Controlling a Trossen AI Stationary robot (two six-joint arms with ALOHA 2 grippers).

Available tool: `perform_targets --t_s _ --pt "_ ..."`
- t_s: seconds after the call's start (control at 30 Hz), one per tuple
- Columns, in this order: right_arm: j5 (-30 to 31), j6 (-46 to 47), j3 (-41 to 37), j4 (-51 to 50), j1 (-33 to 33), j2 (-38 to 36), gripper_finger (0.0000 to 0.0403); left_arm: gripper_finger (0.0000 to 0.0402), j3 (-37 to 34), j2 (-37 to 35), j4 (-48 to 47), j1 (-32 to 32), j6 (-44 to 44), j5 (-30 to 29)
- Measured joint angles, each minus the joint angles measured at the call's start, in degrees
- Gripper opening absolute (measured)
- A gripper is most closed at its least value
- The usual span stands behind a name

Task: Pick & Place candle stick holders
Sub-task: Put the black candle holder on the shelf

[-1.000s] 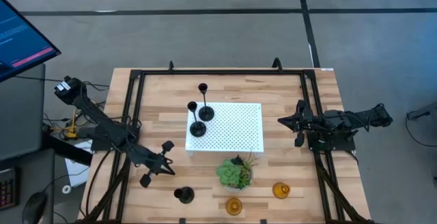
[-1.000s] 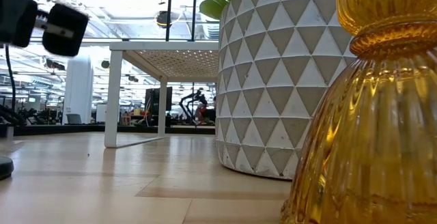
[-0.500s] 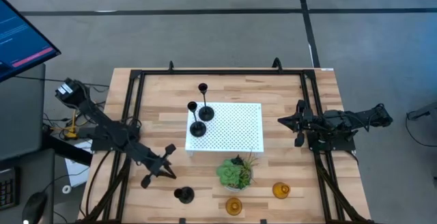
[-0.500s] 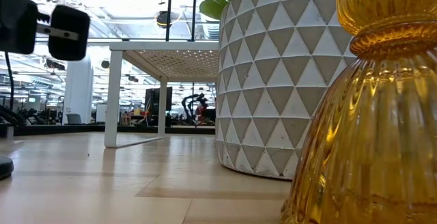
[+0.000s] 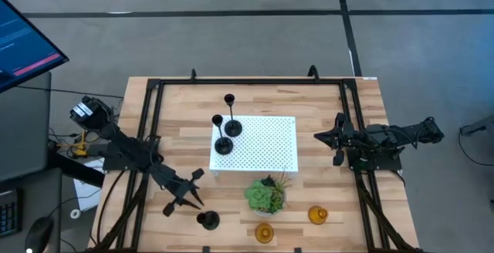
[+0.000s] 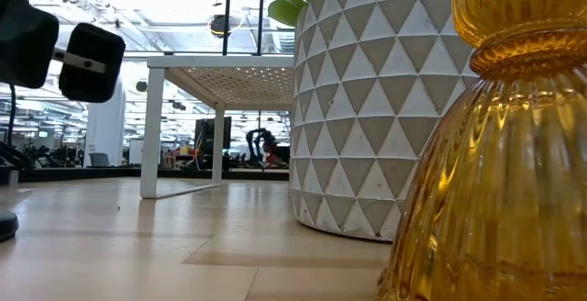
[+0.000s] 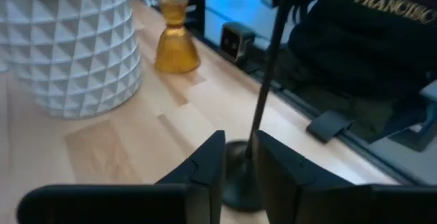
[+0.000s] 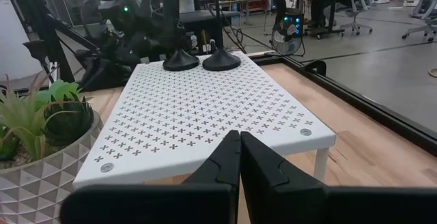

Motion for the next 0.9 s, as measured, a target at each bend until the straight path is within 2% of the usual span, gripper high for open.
perform_targets --t_s 0.2,0.47,0.63,0.9 --pt "0.0 0.0 0.0 0.0 -0.01 0.0 0.0 0.0101 0.87 6.5 4.96 0.0 -0.01 0.07" --pt "0.0 0.0 0.0 0.0 0.0 -0.01 0.0 0.0124 8.27 15.4 5.42 0.02 -0.01 0.5" --pt "-0.02 0.0 0.0 -0.15 -0.01 -0.01 0.0 0.0125 10.82 18.13 5.45 -0.11 -0.87 4.94" --pt "-0.02 0.0 0.0 -0.42 0.0 0.0 0.0 0.0114 11.34 19.13 5.43 -0.15 -4.03 4.28"
